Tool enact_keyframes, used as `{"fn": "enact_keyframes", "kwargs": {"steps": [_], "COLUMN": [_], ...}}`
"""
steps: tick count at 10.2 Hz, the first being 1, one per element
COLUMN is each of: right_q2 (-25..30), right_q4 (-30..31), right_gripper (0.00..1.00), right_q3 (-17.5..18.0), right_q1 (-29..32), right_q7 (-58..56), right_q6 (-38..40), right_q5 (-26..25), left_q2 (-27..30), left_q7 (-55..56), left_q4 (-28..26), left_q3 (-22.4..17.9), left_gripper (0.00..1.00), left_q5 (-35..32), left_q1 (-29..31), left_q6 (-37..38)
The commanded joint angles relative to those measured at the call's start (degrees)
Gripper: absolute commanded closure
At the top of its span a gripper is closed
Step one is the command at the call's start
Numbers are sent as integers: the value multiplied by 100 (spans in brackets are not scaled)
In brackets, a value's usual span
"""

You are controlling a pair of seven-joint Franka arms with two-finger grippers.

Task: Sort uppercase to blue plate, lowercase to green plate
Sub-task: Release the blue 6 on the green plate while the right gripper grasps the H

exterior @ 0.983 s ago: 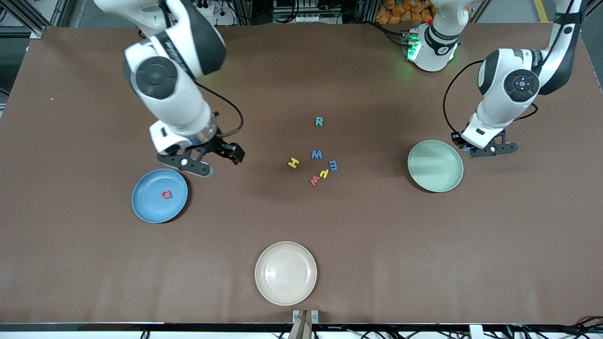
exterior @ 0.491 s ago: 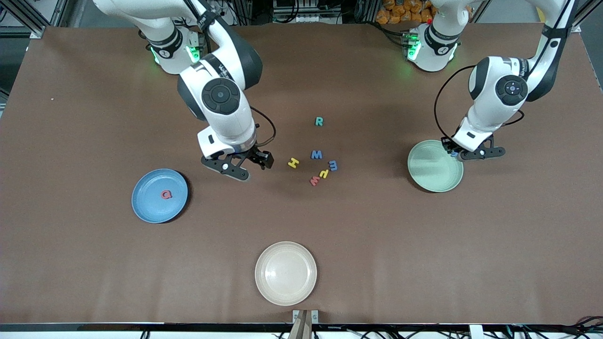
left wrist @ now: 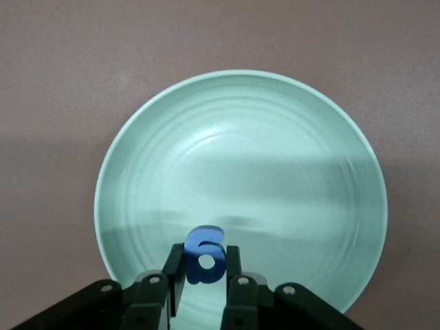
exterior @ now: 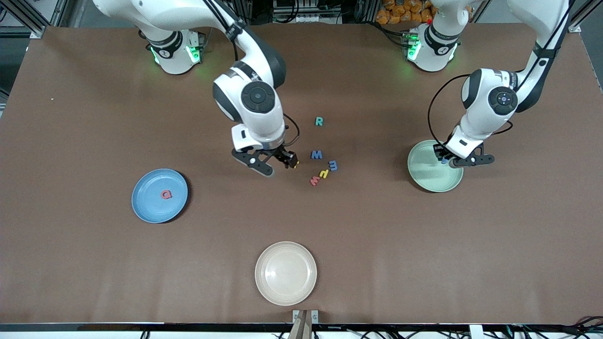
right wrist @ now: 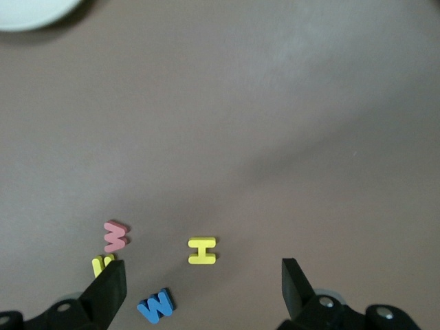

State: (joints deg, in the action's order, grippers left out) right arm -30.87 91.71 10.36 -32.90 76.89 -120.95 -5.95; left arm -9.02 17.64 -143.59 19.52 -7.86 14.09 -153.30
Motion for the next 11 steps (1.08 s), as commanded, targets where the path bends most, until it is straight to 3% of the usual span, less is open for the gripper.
{"fn": "enact_keyframes", "kwargs": {"steps": [1,3,6,7,8,11], "right_q2": [-252,-498,-500,-551,-552,-596], "right_q4": [-39,-13,425,444,635,909], "right_gripper": [0,1,6,10,14,23], "right_q3": [-7,-7,-7,-7,-7,1], "right_q1": [-155,-216,-173,-190,-190,-252], "right_q7": [430,711,722,696,687,687], "right_q6": [-174,-551,-1105,-1176,-1420,-1983], "right_q5": [-125,-125,-152,-169,-239,-363], "left_q2": [-73,-82,-47,-21,14,102], "left_q7": [239,406,966,1326,1547,2189], "left_q4": [129,164,164,155,155,155], "left_q3": [34,35,87,192,349,894], "left_gripper": [62,49,43,29,26,26], "left_q5": [127,127,127,119,118,118], "left_q1": [-55,-99,-361,-424,-433,-424], "left_q6": [-42,-34,1,2,10,141]}}
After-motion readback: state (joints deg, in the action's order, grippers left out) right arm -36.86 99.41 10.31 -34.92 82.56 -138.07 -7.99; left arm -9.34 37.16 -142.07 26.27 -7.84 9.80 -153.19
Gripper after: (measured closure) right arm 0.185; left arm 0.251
